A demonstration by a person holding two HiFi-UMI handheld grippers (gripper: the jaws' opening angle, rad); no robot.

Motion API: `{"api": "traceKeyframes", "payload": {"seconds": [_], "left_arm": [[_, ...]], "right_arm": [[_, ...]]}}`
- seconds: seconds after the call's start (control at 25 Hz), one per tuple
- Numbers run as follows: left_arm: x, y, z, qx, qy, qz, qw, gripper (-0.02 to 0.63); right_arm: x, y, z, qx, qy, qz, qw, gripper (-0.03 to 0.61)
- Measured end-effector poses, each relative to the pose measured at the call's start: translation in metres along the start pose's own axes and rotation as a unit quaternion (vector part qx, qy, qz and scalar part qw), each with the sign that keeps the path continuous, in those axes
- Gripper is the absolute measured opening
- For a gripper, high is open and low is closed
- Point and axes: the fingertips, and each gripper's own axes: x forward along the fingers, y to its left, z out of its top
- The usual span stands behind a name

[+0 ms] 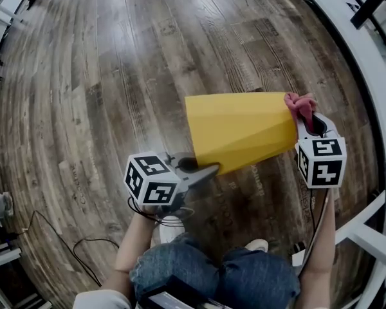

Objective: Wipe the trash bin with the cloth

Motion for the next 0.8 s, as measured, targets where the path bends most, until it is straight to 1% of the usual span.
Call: {"api": "traceKeyframes", "payload": {"seconds": [0.12,0.2,0.28,0.36,0.4,0.48,0.52,0.56,0.6,0.68,0.8], "left_arm": [[-0.001,0.0,0.001,-0.004,-0.004,-0.002,1.0,0.018],[0.0,-0.001,0.0,-0.007,-0.005,-0.004,1.0,0.018],[0.0,-0.001,0.0,-0.007,-0.006,-0.006,0.9999,0.018],[-0.001,0.0,0.001,-0.007,-0.007,-0.005,0.9999,0.018],[-0.001,0.0,0.001,-0.007,-0.006,-0.004,0.9999,0.018],[-0.002,0.0,0.001,-0.007,-0.003,-0.001,1.0,0.018],[-0.002,0.0,0.001,-0.006,-0.002,0.0,1.0,0.018],[-0.002,0.0,0.001,-0.005,0.0,0.001,1.0,0.018],[-0.001,0.0,0.001,-0.006,0.001,0.002,1.0,0.018],[-0.001,0.0,0.001,-0.006,0.003,0.004,1.0,0.018],[0.0,-0.001,0.0,-0.004,0.005,0.007,1.0,0.018]], "right_arm": [[-0.001,-0.002,0.002,0.0,-0.003,-0.011,1.0,0.051],[-0.012,0.011,0.014,-0.006,-0.027,-0.004,1.0,0.051],[-0.031,0.043,0.035,-0.014,-0.068,0.033,0.997,0.051],[-0.051,0.089,0.054,-0.046,-0.103,0.088,0.99,0.051],[-0.059,0.113,0.061,-0.071,-0.114,0.117,0.984,0.051],[-0.074,0.158,0.069,-0.136,-0.127,0.177,0.966,0.051],[-0.079,0.177,0.069,-0.158,-0.129,0.205,0.957,0.051],[-0.082,0.193,0.068,-0.168,-0.13,0.227,0.95,0.051],[-0.083,0.206,0.066,-0.173,-0.131,0.243,0.945,0.051],[-0.081,0.222,0.061,-0.18,-0.129,0.256,0.941,0.051],[-0.075,0.229,0.052,-0.18,-0.12,0.258,0.941,0.051]]}}
